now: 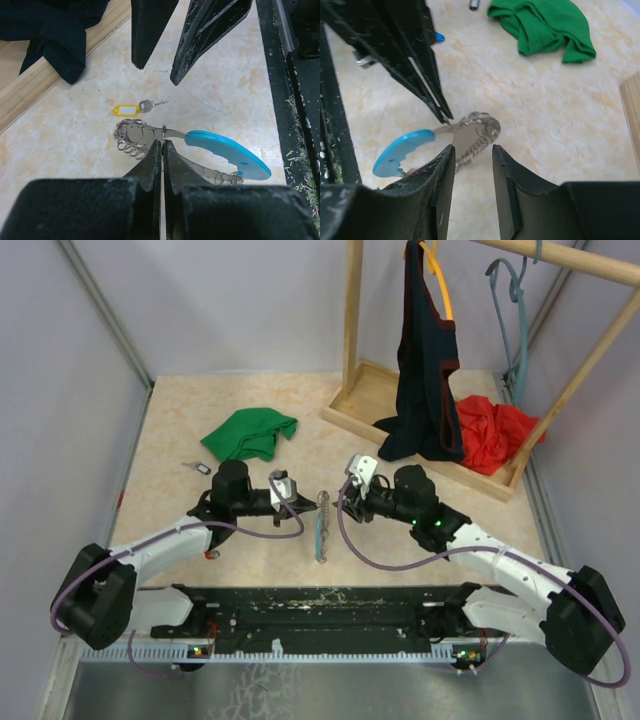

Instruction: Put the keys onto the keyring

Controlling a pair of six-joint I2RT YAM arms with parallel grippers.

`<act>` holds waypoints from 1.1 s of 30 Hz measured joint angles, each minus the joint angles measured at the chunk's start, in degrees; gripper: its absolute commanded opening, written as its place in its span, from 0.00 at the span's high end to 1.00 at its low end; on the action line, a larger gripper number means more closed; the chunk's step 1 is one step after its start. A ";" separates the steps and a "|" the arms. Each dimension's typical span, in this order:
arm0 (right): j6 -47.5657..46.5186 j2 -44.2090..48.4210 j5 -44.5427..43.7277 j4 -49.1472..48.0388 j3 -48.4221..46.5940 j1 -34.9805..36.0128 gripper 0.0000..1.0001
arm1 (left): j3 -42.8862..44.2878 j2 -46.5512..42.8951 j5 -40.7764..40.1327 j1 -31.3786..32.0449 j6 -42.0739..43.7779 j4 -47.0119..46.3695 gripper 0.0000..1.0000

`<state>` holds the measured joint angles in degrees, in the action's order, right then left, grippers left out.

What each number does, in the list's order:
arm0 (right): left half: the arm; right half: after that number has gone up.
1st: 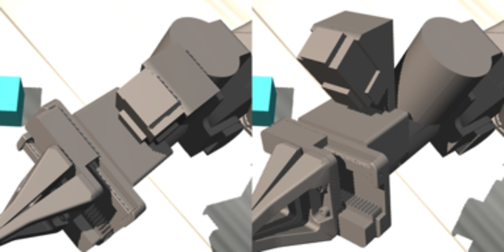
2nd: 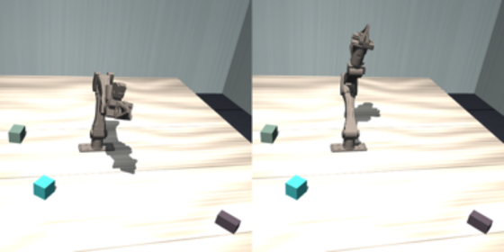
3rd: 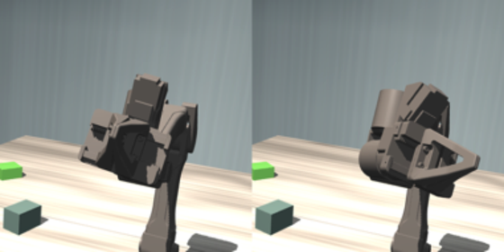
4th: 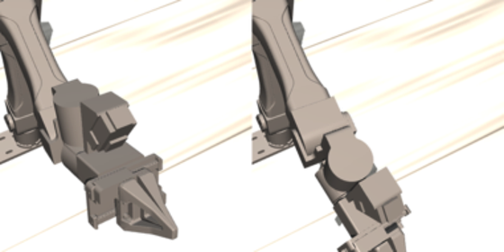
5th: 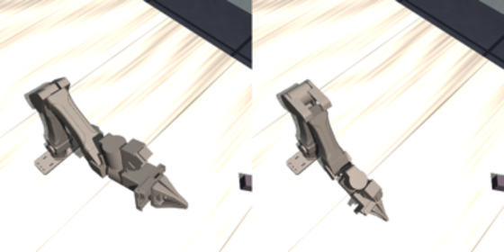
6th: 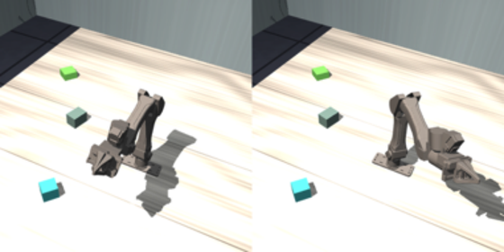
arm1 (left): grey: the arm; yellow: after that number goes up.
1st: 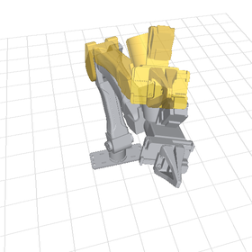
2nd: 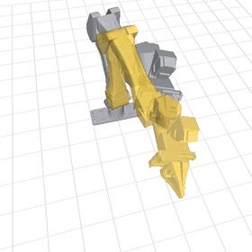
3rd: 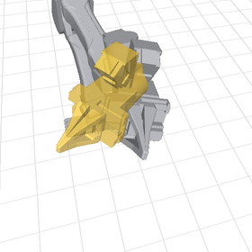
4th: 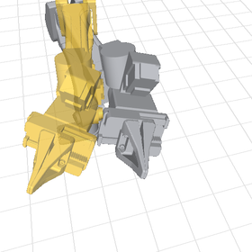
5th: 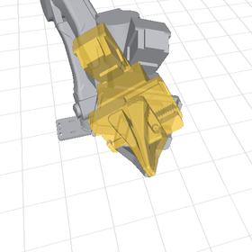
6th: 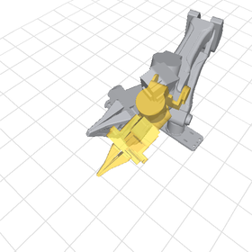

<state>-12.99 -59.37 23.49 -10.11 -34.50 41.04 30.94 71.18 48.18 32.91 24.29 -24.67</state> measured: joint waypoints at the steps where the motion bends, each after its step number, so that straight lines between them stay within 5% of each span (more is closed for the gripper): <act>1: 1.38 0.00 -1.97 0.87 0.00 -0.17 0.61 | 0.02 -0.09 -0.28 0.00 0.13 0.35 1.00; 13: 12.66 -16.09 -19.45 17.14 -10.64 -5.75 0.57 | 0.04 -0.74 -3.65 0.00 -0.04 1.38 1.00; 33: 14.71 -34.51 -26.34 29.42 -23.37 -5.16 0.69 | 0.11 -2.10 -10.32 -0.02 -1.60 3.23 1.00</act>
<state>1.72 -93.89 -2.85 19.31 -57.87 35.88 31.05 69.08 37.87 32.88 22.70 -21.43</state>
